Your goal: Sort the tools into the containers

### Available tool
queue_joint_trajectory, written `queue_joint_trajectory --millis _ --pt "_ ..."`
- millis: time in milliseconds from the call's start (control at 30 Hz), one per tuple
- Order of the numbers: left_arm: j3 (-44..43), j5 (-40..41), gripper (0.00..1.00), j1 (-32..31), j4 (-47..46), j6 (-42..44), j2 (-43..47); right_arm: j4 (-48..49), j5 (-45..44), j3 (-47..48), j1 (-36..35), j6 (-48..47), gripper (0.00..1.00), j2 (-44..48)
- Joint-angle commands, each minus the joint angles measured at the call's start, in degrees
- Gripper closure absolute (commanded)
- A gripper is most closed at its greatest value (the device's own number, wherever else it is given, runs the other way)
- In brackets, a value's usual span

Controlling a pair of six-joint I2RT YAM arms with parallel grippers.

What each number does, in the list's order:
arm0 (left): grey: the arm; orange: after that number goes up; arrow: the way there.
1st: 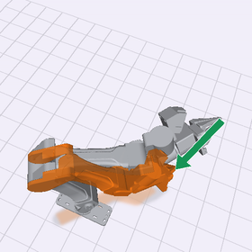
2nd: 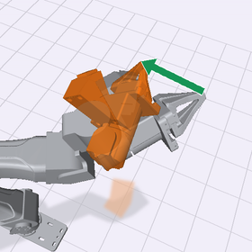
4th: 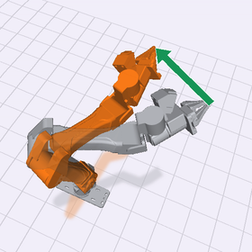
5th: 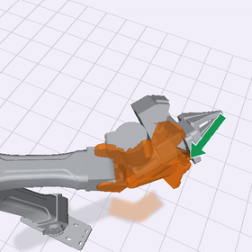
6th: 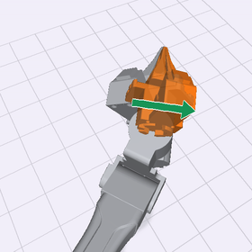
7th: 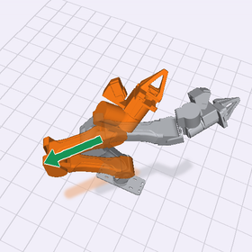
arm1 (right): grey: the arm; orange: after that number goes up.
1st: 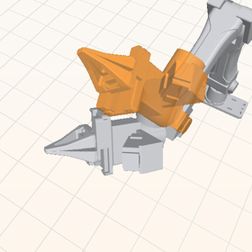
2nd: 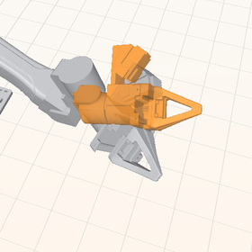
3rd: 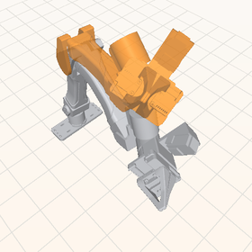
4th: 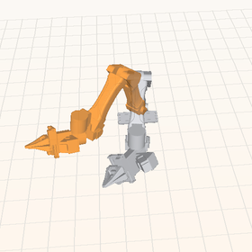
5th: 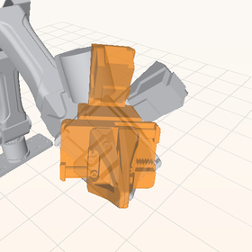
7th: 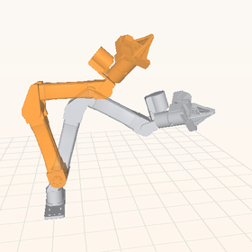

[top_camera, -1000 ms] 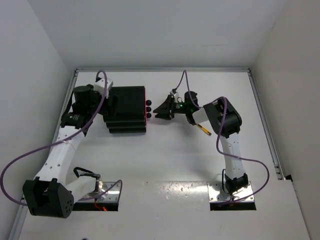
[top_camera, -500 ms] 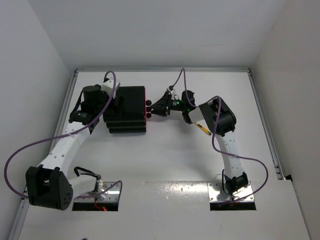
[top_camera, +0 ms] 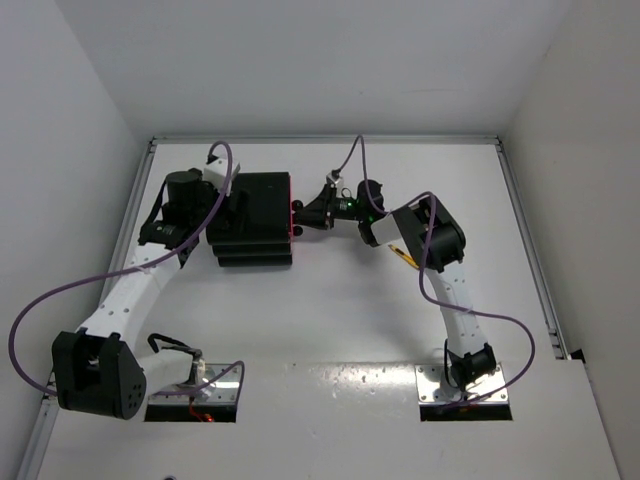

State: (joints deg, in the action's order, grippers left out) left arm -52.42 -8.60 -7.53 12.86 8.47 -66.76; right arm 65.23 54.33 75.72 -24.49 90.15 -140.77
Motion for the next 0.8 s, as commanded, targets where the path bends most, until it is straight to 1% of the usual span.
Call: queue_joint_trajectory --millis 0,67,133,267,533,767 --pt "1.97 2.18 0.04 -0.56 2.00 0.58 -1.44 5.43 -1.24 0.74 -0.56 -0.68 0.76 0.40" --pt "1.97 2.18 0.04 -0.56 1.99 0.58 -1.44 4.91 -1.24 -0.57 0.58 -1.20 0.81 0.93" --pt "1.97 2.18 0.04 -0.56 1.99 0.58 -1.44 4.90 -0.54 -1.88 1.28 -1.91 0.83 1.55" --pt "1.97 2.71 0.04 -0.56 1.99 -0.03 -1.97 5.43 0.78 -4.35 3.57 -2.43 0.83 3.56" --pt "1.97 2.71 0.04 -0.56 1.99 -0.56 -1.97 7.10 4.56 -12.35 10.33 -4.54 0.84 8.05" --pt "1.97 2.18 0.04 -0.56 1.99 -0.56 -1.97 7.10 5.70 -16.48 14.81 -6.38 0.86 9.20"
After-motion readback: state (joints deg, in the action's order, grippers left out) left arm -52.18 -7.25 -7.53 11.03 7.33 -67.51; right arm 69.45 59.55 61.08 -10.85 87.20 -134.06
